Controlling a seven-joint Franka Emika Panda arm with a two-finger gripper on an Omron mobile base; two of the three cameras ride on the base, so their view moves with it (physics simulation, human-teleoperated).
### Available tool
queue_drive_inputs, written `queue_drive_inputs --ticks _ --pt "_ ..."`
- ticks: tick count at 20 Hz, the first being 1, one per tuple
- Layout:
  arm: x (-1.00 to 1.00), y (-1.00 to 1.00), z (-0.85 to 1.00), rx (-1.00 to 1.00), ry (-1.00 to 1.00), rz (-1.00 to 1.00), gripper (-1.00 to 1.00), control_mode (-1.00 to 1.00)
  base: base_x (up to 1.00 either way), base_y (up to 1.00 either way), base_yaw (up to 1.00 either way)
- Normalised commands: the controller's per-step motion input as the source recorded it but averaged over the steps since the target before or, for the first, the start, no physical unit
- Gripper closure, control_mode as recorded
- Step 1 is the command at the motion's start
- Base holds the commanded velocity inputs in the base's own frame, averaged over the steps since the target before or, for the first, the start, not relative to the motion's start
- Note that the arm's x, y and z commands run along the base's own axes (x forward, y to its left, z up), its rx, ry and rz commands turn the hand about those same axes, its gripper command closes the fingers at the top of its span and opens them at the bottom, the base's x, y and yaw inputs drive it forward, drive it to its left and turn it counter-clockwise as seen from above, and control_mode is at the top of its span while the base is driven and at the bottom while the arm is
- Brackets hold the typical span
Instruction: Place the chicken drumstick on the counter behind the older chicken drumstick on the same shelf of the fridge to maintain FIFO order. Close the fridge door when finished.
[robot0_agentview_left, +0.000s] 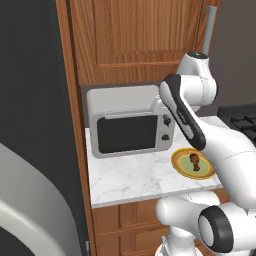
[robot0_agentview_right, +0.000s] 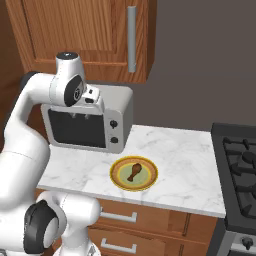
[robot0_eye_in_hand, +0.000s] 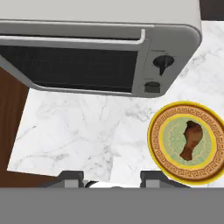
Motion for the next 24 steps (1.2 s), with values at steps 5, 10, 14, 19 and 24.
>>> queue_drive_inputs --ticks 5,10,14,19,24 --pt "-0.22 -0.09 -0.08 0.02 -0.05 -0.01 -1.00 -1.00 0.00 0.00 0.00" --pt "-0.29 -0.86 -0.60 0.19 -0.03 -0.10 -1.00 -1.00 0.00 0.00 0.00" --pt "-0.12 -0.86 -0.76 0.11 0.15 -0.19 -1.00 -1.00 0.00 0.00 0.00" --pt "0.00 -0.24 -0.46 0.00 0.07 -0.02 -1.00 -1.00 0.00 0.00 0.00" --pt "0.01 -0.12 -0.78 0.00 0.01 -0.01 -1.00 -1.00 0.00 0.00 0.00"
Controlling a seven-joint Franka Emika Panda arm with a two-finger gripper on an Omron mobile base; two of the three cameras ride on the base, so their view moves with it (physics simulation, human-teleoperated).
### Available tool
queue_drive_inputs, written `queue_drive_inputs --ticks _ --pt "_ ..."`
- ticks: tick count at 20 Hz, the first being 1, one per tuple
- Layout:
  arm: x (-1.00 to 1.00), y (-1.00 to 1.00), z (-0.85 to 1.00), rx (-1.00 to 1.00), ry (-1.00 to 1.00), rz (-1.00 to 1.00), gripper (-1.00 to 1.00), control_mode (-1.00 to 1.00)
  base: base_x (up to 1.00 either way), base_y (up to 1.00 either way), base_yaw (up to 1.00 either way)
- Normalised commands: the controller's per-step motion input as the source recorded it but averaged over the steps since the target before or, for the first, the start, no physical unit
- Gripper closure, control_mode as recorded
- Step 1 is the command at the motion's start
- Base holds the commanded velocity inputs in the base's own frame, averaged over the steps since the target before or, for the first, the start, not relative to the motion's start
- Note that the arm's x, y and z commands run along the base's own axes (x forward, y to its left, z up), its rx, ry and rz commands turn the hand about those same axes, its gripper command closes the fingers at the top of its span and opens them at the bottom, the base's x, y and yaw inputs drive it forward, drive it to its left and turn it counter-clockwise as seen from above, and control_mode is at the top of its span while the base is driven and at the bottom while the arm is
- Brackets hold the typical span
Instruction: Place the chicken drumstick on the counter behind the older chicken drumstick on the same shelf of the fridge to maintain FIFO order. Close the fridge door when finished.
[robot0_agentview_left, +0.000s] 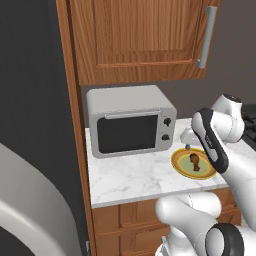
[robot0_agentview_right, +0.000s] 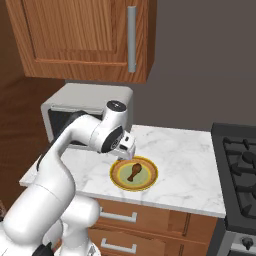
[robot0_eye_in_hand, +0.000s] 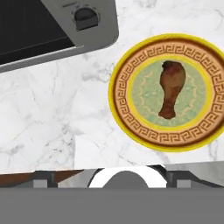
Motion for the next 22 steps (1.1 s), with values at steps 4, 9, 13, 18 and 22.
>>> queue_drive_inputs --ticks 4,9,13,18,22 --pt "0.02 -0.40 -0.64 0.00 0.01 0.00 -1.00 -1.00 0.00 0.00 0.00" --pt "0.11 -0.48 -0.55 0.00 0.09 0.00 -1.00 -1.00 0.00 0.00 0.00" --pt "0.16 -0.30 -0.38 0.00 0.16 0.00 -1.00 -1.00 0.00 0.00 0.00" --pt "0.19 -0.10 -0.24 0.00 0.07 0.00 -1.00 -1.00 0.00 0.00 0.00" --pt "0.25 -0.10 -0.10 0.00 0.00 0.01 -1.00 -1.00 0.00 0.00 0.00"
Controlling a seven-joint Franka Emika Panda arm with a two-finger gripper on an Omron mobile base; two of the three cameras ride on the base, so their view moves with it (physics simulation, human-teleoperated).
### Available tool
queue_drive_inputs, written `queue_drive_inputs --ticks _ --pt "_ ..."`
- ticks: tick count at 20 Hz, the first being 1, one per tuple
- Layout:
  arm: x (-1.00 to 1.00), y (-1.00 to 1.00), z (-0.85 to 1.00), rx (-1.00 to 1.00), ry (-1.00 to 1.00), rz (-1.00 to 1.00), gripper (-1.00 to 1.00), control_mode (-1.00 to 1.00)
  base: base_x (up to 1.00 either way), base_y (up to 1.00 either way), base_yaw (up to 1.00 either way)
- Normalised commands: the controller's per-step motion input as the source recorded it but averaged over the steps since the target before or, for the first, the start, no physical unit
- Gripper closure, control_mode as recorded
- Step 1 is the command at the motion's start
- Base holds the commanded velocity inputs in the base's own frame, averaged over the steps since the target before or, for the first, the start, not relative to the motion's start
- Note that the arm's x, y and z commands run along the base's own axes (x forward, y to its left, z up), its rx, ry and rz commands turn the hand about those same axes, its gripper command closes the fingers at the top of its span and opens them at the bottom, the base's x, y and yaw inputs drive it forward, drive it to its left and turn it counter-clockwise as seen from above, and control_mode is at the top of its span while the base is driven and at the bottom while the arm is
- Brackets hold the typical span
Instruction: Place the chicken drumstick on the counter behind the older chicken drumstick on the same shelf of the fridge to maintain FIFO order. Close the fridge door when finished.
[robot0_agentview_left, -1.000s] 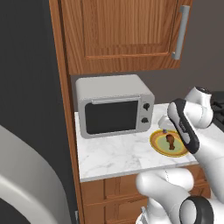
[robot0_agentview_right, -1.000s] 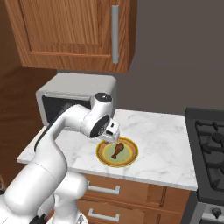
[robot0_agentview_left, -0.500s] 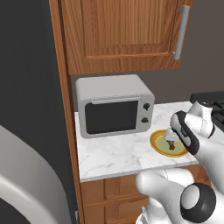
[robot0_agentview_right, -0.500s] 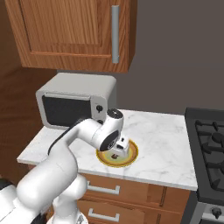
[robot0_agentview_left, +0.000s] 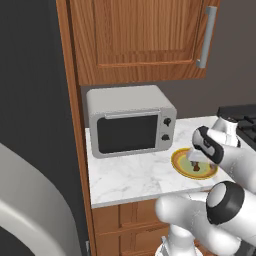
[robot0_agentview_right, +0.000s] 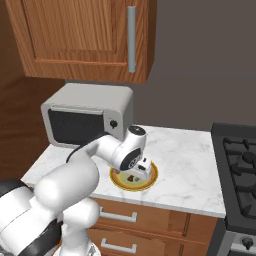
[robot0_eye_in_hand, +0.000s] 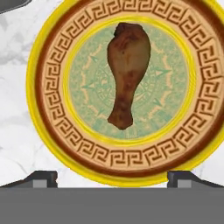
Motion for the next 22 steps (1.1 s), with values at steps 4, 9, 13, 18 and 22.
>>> queue_drive_inputs --ticks 4,9,13,18,22 --pt "0.25 0.00 -0.21 0.00 0.00 0.04 -1.00 -1.00 0.00 0.00 0.00" --pt "0.28 0.00 -0.26 0.00 0.00 0.03 -1.00 -1.00 0.00 0.00 0.00" --pt "0.33 -0.04 -0.22 0.00 0.00 0.04 -1.00 -1.00 0.00 0.00 0.00" --pt "0.32 -0.07 -0.29 0.00 0.00 0.03 -1.00 -1.00 0.00 0.00 0.00" --pt "0.14 -0.06 -0.25 0.00 0.00 0.03 -1.00 -1.00 0.00 0.00 0.00"
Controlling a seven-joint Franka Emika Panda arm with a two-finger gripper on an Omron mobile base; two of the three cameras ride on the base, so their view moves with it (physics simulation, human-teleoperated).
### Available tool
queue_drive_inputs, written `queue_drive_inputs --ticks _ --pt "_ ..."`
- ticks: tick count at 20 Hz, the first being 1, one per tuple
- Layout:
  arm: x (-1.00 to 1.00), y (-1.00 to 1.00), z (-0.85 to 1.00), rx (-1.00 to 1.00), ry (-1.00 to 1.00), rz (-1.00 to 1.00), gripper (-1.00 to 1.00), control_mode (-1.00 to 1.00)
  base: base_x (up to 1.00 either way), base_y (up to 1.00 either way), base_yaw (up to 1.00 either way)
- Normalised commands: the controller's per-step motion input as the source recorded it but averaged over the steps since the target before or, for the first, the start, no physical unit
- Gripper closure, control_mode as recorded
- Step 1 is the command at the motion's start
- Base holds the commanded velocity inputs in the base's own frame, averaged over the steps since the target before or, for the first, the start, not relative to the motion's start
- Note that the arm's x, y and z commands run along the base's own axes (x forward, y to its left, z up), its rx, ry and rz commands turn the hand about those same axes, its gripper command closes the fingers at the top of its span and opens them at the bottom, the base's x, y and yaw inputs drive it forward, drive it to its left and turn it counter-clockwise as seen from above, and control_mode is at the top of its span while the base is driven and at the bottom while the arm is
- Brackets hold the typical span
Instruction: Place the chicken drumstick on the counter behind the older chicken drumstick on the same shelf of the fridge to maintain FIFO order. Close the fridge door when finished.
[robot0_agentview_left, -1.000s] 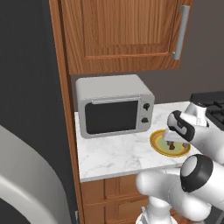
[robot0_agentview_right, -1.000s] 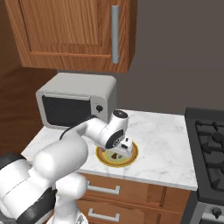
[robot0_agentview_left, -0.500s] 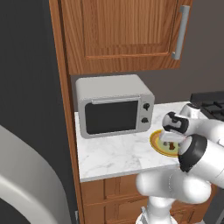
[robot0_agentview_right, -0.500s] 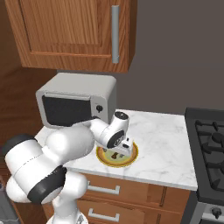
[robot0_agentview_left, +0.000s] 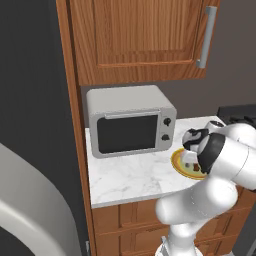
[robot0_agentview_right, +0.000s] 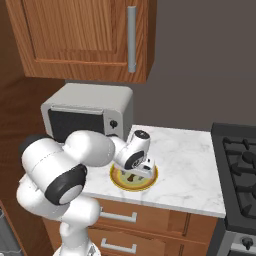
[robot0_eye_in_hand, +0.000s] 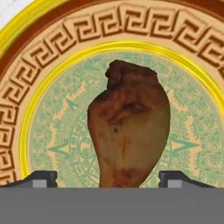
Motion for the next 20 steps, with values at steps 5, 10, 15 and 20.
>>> queue_drive_inputs --ticks 5,10,15,20 --pt "0.04 0.02 -0.31 -0.03 0.01 0.01 1.00 -1.00 0.00 0.00 0.00" --pt "0.00 0.08 -0.16 -0.04 0.02 0.00 1.00 -1.00 0.00 0.00 0.00" --pt "-0.02 0.23 -0.17 -0.06 0.01 0.00 1.00 -1.00 0.00 0.00 0.00" --pt "-0.13 0.08 0.03 0.00 -0.07 0.00 1.00 -1.00 0.00 0.00 0.00"
